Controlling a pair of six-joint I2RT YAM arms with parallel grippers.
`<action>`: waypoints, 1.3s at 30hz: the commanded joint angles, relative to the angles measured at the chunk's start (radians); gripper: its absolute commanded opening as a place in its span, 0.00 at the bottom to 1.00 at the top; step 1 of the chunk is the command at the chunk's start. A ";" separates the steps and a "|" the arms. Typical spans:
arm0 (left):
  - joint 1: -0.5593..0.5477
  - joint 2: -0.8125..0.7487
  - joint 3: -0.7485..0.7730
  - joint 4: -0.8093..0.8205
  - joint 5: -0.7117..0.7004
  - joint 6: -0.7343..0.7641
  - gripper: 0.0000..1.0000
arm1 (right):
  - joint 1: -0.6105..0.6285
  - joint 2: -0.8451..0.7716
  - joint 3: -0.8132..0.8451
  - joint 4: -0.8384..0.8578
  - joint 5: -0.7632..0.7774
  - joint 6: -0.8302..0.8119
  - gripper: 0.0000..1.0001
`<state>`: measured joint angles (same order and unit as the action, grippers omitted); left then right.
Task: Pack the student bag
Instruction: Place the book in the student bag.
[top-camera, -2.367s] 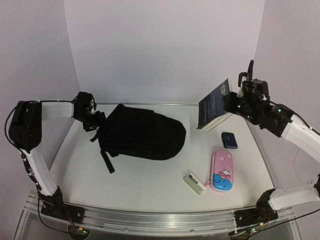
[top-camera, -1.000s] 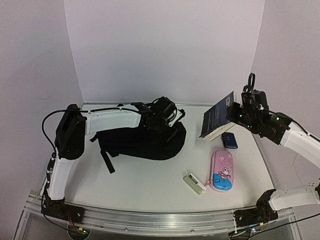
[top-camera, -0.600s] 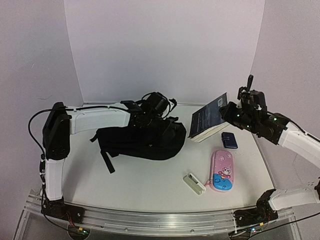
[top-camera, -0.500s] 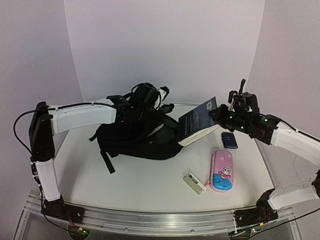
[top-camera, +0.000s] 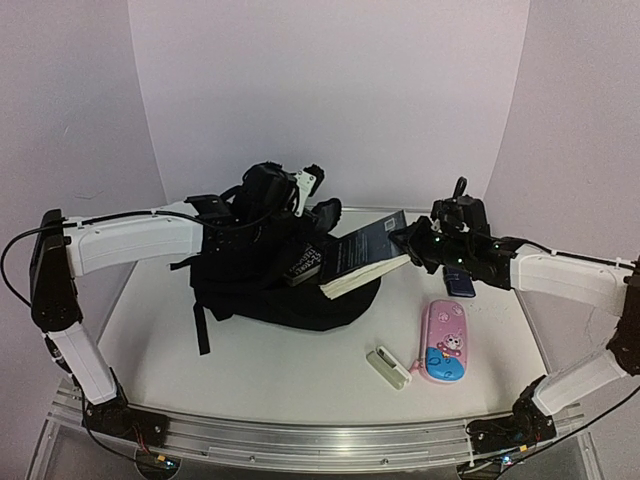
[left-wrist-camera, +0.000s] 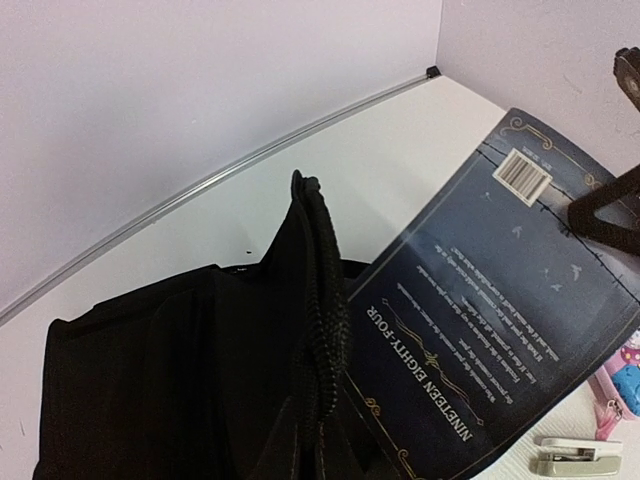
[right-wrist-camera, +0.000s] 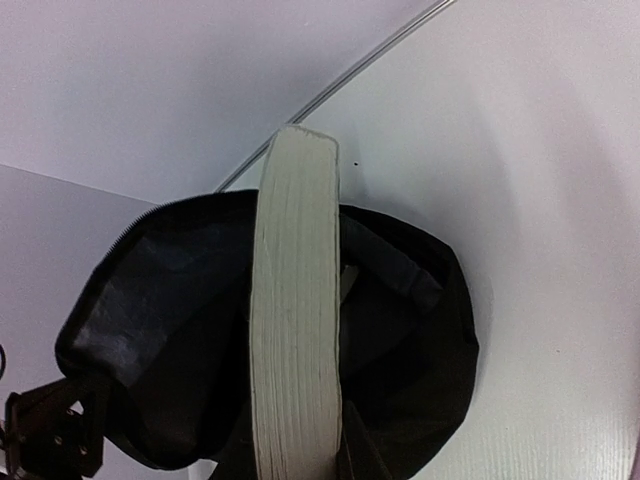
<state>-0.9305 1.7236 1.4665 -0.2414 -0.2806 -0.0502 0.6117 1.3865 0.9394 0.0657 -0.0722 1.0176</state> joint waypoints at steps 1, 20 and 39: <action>-0.005 -0.097 -0.035 0.085 0.046 -0.001 0.00 | 0.001 0.012 0.061 0.280 0.004 0.122 0.00; -0.005 -0.147 -0.132 0.199 0.068 -0.130 0.00 | 0.137 0.373 0.011 0.792 0.211 0.381 0.00; 0.038 -0.169 -0.139 0.150 0.118 -0.220 0.00 | 0.257 0.751 0.380 0.563 0.277 0.183 0.34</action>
<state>-0.9143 1.6312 1.3258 -0.1302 -0.2048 -0.2168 0.8558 2.1541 1.2682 0.6462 0.2334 1.2827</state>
